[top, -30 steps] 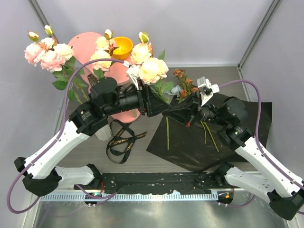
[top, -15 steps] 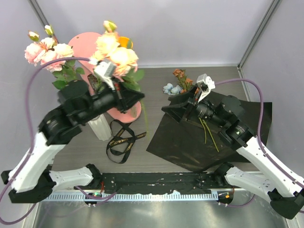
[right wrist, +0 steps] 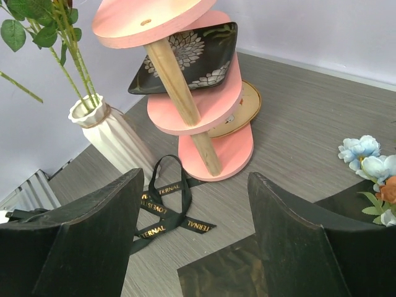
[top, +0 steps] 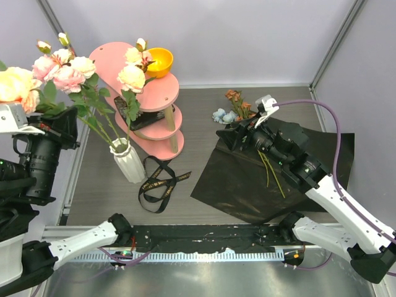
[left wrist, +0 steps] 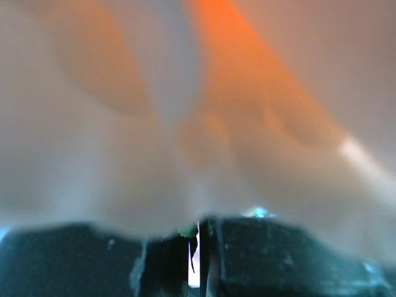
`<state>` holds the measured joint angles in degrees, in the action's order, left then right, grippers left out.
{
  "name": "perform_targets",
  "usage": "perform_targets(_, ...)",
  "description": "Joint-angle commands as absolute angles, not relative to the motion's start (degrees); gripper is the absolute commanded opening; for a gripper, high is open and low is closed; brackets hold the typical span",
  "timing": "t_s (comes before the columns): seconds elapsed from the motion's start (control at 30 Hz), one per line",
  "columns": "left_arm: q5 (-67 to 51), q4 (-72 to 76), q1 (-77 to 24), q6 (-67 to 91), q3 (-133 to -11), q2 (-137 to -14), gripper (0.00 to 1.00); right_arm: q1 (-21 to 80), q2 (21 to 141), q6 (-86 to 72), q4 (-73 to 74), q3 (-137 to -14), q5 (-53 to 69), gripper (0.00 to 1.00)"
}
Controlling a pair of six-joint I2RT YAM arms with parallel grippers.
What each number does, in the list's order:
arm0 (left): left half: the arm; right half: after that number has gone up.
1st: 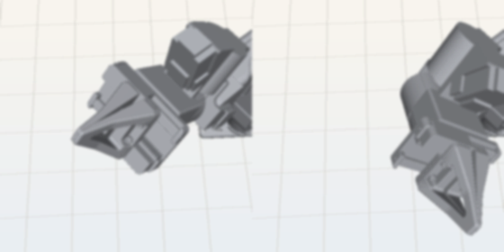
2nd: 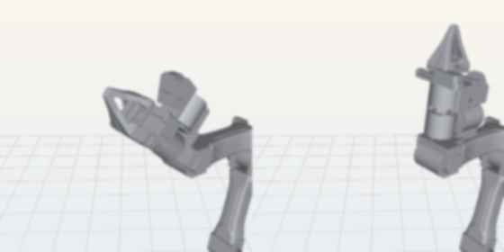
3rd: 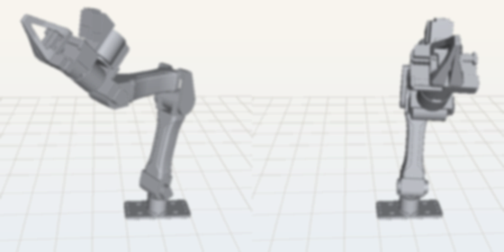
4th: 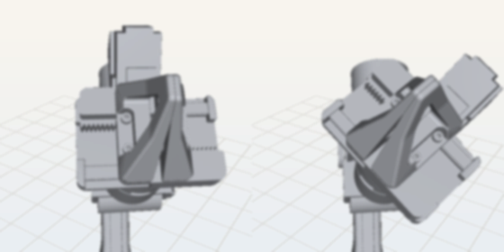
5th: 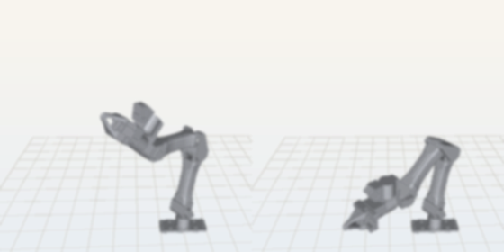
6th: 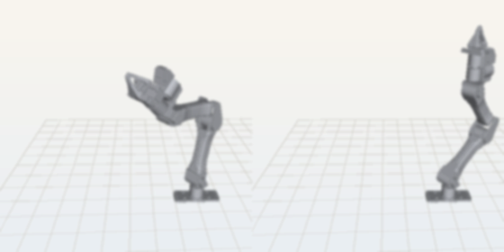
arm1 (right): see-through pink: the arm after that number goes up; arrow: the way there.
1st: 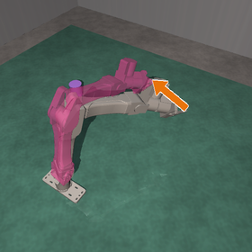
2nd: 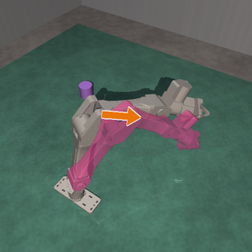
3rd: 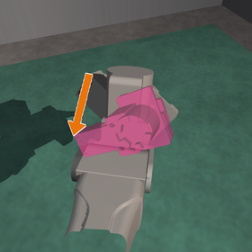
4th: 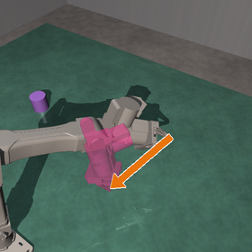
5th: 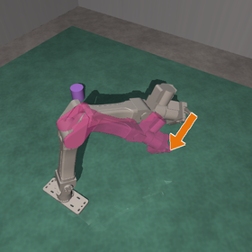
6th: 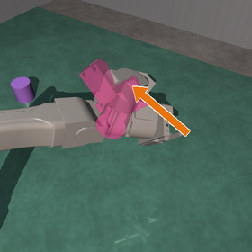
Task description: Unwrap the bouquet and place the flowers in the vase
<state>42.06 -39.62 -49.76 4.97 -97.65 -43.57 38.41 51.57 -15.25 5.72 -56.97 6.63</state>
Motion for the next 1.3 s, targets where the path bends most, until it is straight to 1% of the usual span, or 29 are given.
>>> perform_targets(0.0, 55.27, -27.89, -49.66, -5.26, -94.22, -44.12, 0.0, 38.5, 51.42, -14.85, 4.22, -59.5, 5.01, 0.74)
perform_targets(0.27, 58.53, -20.4, -49.66, -5.01, -90.53, -46.49, 0.0, 38.5, 50.54, -15.2, 4.39, -58.89, 4.57, 0.74)
perform_targets(0.47, 61.78, -16.27, -49.66, -2.82, -83.77, -46.05, 0.0, 38.41, 49.66, -14.86, 4.75, -58.45, 4.22, 0.74)
perform_targets(0.63, 66.0, -15.99, -49.75, -0.27, -79.11, -46.32, 0.01, 38.5, 49.83, -14.85, 5.53, -58.19, 3.78, 0.74)
perform_targets(0.67, 68.53, -17.39, -49.66, 1.48, -78.84, -46.49, 0.04, 38.5, 49.92, -14.77, 5.71, -58.27, 3.34, 0.74)
perform_targets(0.7, 70.21, -18.45, -49.66, 2.63, -78.58, -46.67, 0.19, 38.41, 50.1, -14.94, 6.5, -58.18, 2.21, 0.74)
perform_targets(0.73, 71.01, -21.42, -49.66, 3.77, -78.57, -46.67, 0.31, 38.41, 50.97, -15.12, 7.37, -58.79, 1.15, 0.74)
perform_targets(0.77, 71.54, -22.84, -49.66, 6.3, -78.66, -46.76, 0.47, 38.41, 52.11, -15.2, 8.6, -59.32, 0.27, 0.74)
perform_targets(0.8, 71.8, -24.68, -49.66, 7.89, -78.84, -46.32, 0.74, 38.41, 53.25, -15.21, 12.09, -60.11, -3.74, 0.74)
perform_targets(0.87, 72.42, -29.34, -49.66, 12.45, -79.19, -45.71, 0.85, 38.23, 57.9, -15.29, 18.68, -62.92, -7.36, 0.74)
perform_targets(0.9, 72.25, -30.83, -49.66, 13.7, -79.71, -44.75, 0.92, 37.97, 59.66, -15.47, 21.07, -65.02, -11.73, 0.74)
perform_targets(1.0, 69.97, -35.67, -49.66, 17.91, -80.94, -42.73, 1.0, 35.25, 67.74, -16.08, 29.34, -68.19, -16.77, 0.73)
perform_targets(1.07, 68.21, -39.71, -49.66, 19.33, -82.43, -41.84, 1.0, 31.84, 72.91, -16.08, 32.94, -68.55, -21.43, 0.71)
perform_targets(1.13, 64.0, -43.13, -49.66, 21.09, -83.58, -40.44, 1.0, 29.02, 75.57, -15.21, 33.57, -67.33, -22.85, 0.68)
perform_targets(1.17, 61.81, -43.68, -49.66, 21.35, -84.28, -39.82, 1.0, 27.79, 78.2, -14.94, 33.84, -66.72, -22.94, 0.64)
perform_targets(1.23, 53.3, -43.77, -49.66, 21.27, -84.46, -37.89, 1.0, 24.44, 80.41, -14.24, 33.66, -65.57, -23.2, 0.6)
perform_targets(1.27, 50.13, -43.42, -49.66, 21.27, -84.64, -37.27, 1.0, 23.74, 82.25, -13.37, 33.4, -65.22, -23.29, 0.55)
